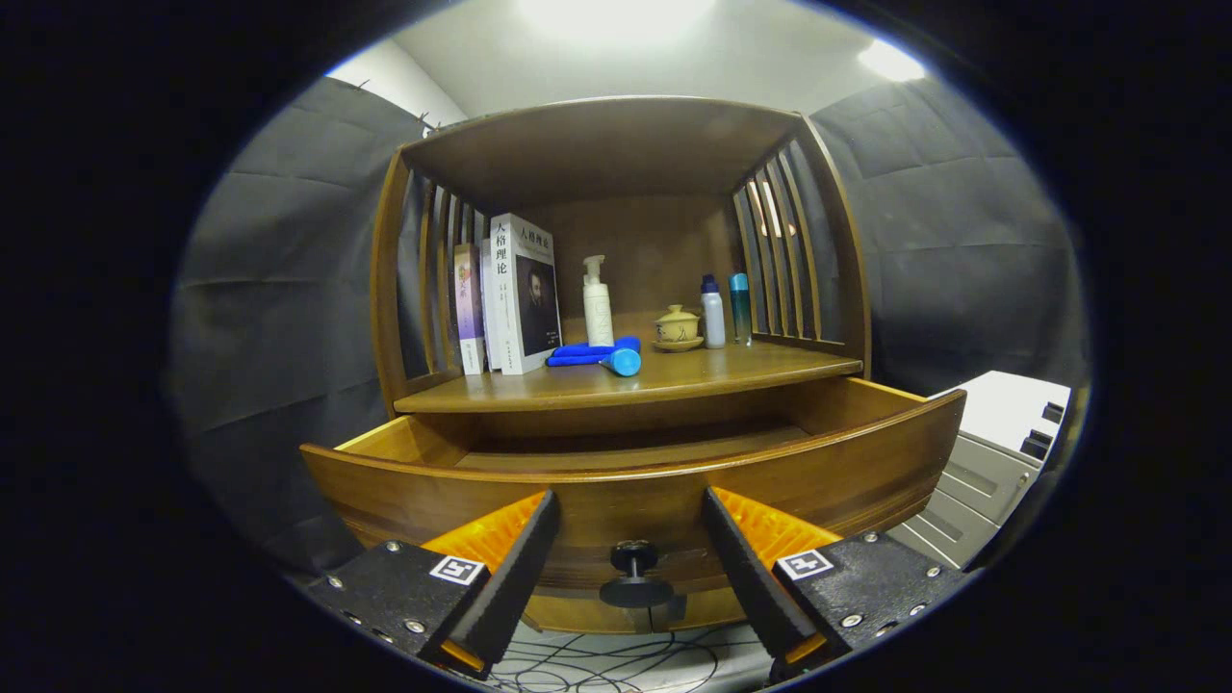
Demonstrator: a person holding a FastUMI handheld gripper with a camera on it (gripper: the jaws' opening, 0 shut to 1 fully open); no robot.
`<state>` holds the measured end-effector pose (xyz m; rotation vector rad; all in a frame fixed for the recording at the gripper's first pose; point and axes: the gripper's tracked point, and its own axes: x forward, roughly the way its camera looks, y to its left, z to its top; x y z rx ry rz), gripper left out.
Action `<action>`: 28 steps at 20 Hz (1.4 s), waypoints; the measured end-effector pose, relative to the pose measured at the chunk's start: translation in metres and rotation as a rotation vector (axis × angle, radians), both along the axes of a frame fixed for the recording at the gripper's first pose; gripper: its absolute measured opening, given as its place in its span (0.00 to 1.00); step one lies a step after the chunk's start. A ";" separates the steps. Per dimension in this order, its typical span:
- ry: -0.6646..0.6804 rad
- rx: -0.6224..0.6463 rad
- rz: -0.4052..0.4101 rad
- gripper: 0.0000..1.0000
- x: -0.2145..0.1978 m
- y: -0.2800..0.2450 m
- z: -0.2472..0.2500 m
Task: Pull open the drawer, take out the items inside it, and place them on the countertop above the cabinet.
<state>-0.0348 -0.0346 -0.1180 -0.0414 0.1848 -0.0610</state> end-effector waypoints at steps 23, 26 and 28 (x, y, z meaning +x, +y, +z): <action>-0.038 -0.050 0.027 0.95 0.115 -0.001 -0.019; -0.032 -0.048 0.061 0.96 0.111 0.003 -0.007; -0.052 -0.035 0.088 0.95 0.098 0.004 0.008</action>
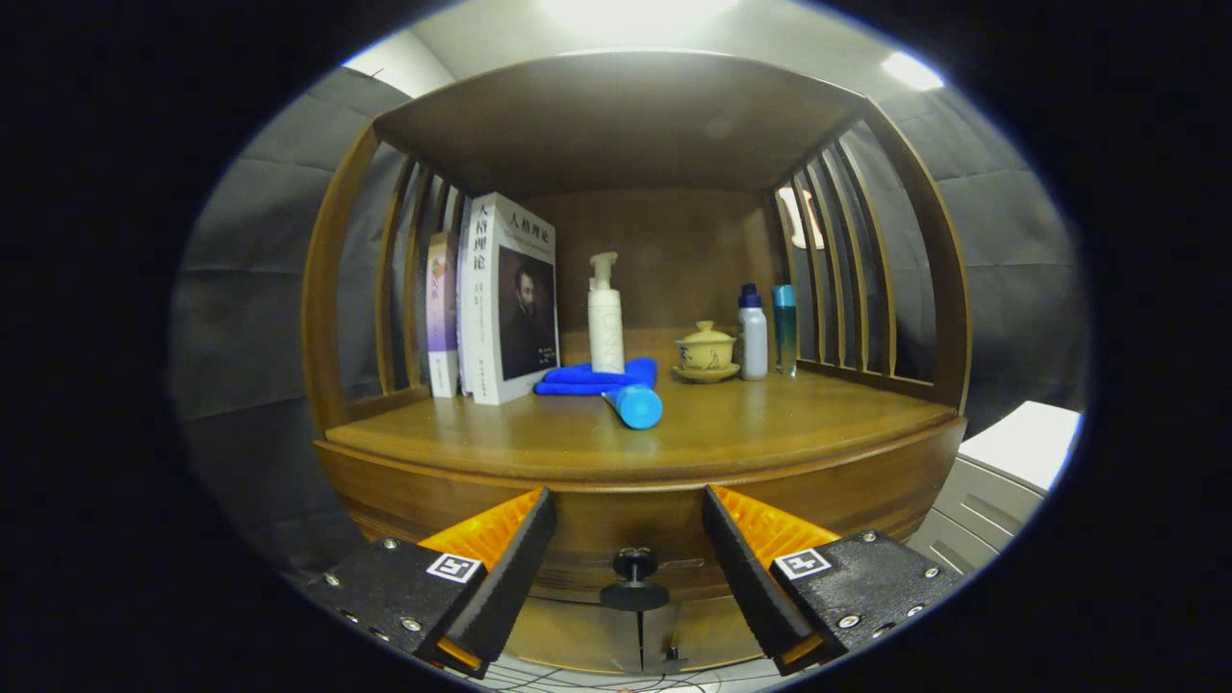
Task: Pull open the drawer, take out the items inside it, and place them on the countertop above the cabinet.
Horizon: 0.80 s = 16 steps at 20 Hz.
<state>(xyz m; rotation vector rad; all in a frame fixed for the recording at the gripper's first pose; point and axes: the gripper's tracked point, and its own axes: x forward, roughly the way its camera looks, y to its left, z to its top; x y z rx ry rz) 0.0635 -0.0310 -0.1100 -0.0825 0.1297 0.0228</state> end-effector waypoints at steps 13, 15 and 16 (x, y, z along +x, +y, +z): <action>-0.092 -0.020 -0.003 0.95 -0.056 -0.017 0.198; -0.094 0.011 0.004 0.95 -0.053 -0.011 0.206; -0.095 0.031 0.021 0.95 -0.053 -0.006 0.208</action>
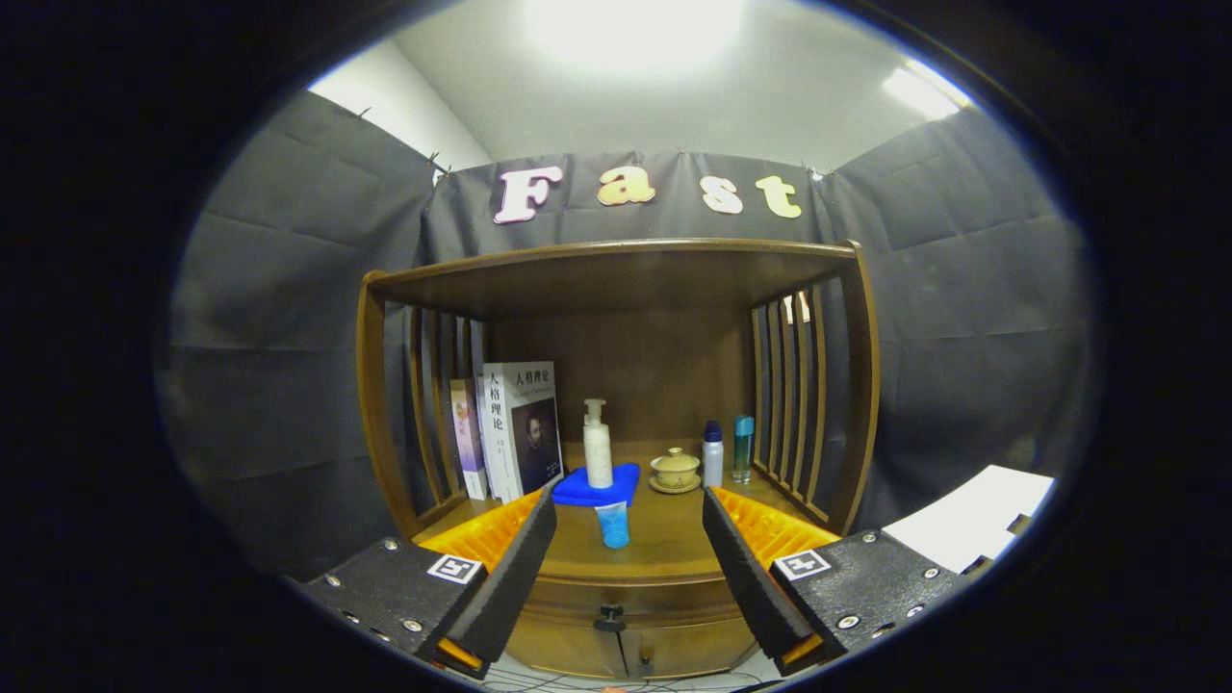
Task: Pull open the drawer, take out the items inside it, and place them on the countertop above the cabinet.
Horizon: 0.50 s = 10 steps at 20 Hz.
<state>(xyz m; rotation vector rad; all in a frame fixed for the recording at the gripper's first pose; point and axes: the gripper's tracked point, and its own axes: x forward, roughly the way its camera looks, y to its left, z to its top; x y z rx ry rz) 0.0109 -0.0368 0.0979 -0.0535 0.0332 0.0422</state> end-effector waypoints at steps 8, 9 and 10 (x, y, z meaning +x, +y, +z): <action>0.031 -0.026 -0.014 0.95 0.005 -0.001 -0.025; 0.034 -0.027 -0.012 0.95 0.005 -0.001 -0.027; 0.037 -0.028 -0.008 0.95 0.006 0.000 -0.028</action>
